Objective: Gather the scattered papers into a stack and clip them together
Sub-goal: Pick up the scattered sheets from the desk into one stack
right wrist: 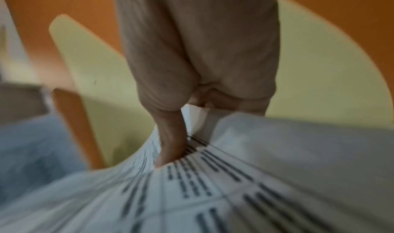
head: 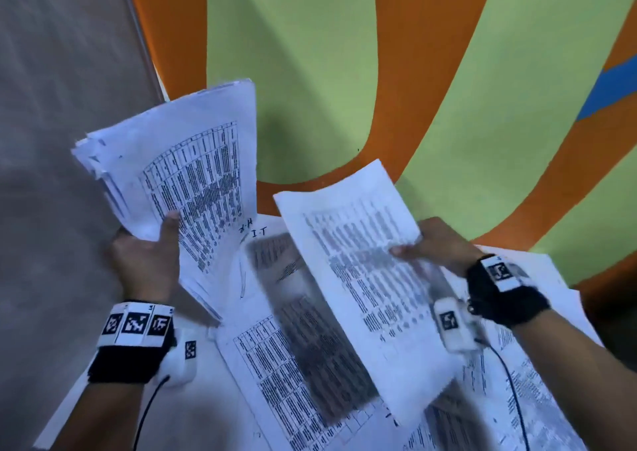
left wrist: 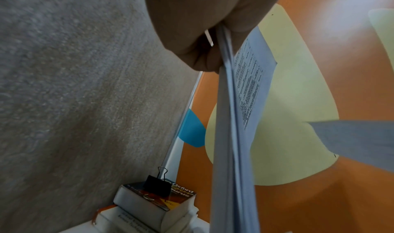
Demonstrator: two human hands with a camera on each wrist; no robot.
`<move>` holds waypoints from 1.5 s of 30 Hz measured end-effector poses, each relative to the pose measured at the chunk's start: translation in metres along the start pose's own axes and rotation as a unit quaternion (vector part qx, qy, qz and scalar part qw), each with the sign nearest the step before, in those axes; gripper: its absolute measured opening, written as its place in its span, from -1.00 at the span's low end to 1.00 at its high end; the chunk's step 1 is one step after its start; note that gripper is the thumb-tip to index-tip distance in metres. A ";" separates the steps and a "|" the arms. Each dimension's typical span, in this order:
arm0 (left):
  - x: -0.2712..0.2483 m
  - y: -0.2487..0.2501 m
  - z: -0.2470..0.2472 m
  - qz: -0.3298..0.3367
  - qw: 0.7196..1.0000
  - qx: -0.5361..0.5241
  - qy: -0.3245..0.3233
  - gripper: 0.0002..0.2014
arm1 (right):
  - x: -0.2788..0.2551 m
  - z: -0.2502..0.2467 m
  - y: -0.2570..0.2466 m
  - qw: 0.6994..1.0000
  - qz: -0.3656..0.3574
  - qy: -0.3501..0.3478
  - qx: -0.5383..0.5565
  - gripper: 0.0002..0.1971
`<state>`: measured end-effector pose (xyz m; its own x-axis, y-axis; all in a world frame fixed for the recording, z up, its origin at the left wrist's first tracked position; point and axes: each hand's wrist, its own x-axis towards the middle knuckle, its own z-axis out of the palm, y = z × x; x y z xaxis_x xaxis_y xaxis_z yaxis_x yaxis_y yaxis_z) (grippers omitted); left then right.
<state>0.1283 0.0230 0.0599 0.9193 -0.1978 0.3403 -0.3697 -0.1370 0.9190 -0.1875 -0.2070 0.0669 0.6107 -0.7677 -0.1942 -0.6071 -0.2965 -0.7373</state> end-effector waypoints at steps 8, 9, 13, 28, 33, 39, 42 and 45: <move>-0.002 -0.006 0.003 0.020 1.000 -0.007 -0.009 -0.51 | -0.016 0.174 0.031 0.972 0.103 -0.023 -0.212 -0.79; -0.005 -0.005 0.004 0.026 1.000 -0.013 -0.008 -0.52 | -0.017 0.181 0.032 0.968 0.105 -0.016 -0.226 -0.73; -0.013 -0.004 0.006 0.048 0.998 -0.033 -0.025 -0.56 | -0.023 0.195 0.031 0.974 0.095 0.008 -0.204 -0.66; 0.003 -0.005 -0.007 0.038 0.999 -0.034 0.003 -0.63 | -0.011 0.107 0.064 0.898 0.302 0.158 0.279 -0.87; 0.007 -0.007 -0.011 0.023 0.999 -0.032 -0.010 -0.62 | 0.006 0.138 0.052 0.862 0.301 0.197 0.357 -0.77; 0.009 -0.010 -0.013 0.022 0.999 -0.034 -0.019 -0.60 | 0.008 0.159 0.032 0.849 0.311 0.222 0.366 -0.78; 0.009 -0.013 -0.012 0.021 0.999 -0.036 -0.023 -0.63 | 0.008 0.156 0.030 0.858 0.281 0.238 0.357 -0.84; 0.008 -0.013 -0.012 0.032 0.998 -0.038 -0.041 -0.63 | -0.004 0.131 0.042 0.864 0.272 0.255 0.338 -0.84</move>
<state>0.1418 0.0348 0.0527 0.8791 -0.2823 0.3840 -0.4128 -0.0485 0.9095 -0.1487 -0.1424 -0.0478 -0.0793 -0.8904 -0.4482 -0.1933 0.4548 -0.8693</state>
